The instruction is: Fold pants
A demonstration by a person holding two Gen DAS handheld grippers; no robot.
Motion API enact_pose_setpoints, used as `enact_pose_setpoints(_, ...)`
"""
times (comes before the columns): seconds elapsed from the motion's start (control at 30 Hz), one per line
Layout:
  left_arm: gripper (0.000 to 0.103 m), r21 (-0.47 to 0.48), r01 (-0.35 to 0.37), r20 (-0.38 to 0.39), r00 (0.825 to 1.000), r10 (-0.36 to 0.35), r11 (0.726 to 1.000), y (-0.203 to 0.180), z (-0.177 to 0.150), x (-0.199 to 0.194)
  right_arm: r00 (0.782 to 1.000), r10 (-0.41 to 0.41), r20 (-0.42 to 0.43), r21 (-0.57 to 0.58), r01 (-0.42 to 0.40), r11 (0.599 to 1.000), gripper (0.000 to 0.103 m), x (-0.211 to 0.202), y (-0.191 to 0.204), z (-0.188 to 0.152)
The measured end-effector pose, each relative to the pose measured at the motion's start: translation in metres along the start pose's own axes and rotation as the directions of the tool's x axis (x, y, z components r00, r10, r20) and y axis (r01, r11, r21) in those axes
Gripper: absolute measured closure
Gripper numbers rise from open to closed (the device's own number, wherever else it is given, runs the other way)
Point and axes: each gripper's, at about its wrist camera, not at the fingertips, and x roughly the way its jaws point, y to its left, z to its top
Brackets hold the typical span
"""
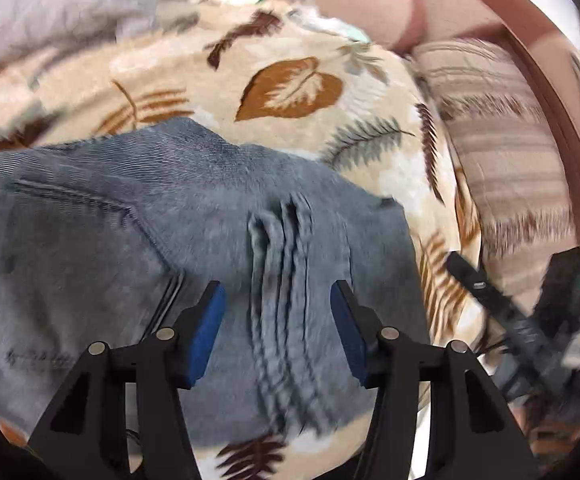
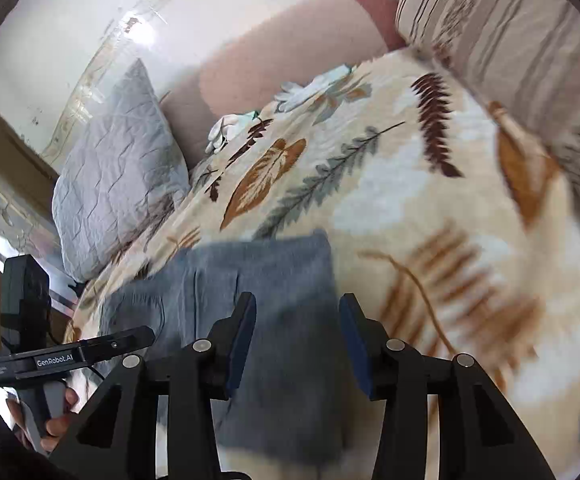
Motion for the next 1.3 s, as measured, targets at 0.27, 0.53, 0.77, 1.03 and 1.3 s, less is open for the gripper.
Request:
enact_pose_setpoints(0.27,0.075,0.063,-0.024,-0.035,0.999,0.026,0.998,-0.017,0.012,0.04,0.997,-0.048,-0.058,-0.076,0.043,0.996,0.093,0.066,0.01,0.016)
enact_pose_setpoints(0.53,0.074,0.195,-0.212,0.028,0.977,0.21,0.958,-0.043,0.018,0.054,0.99,-0.131,-0.06,-0.098,0.125,0.987,0.081,0.071,0.006,0.014)
enact_pose_setpoints(0.77,0.043,0.135,-0.206,0.088,0.977,0.196,0.969,-0.018,0.006,-0.012,0.998,-0.053,0.021,-0.113,0.055,0.992,0.068,-0.002,0.023,-0.013)
enact_pose_setpoints(1.03,0.04,-0.006,-0.266,0.102,0.959,0.265,0.964,0.051,-0.016,-0.078,0.983,-0.149,-0.106,-0.181,0.128,0.975,0.056,0.007,0.049,-0.083)
enact_pose_setpoints(1.3,0.037,-0.129,-0.321,0.153,0.928,0.339,0.938,0.149,-0.035,-0.151,0.992,-0.118,0.042,-0.325,0.125,0.937,0.041,-0.04,0.128,-0.09)
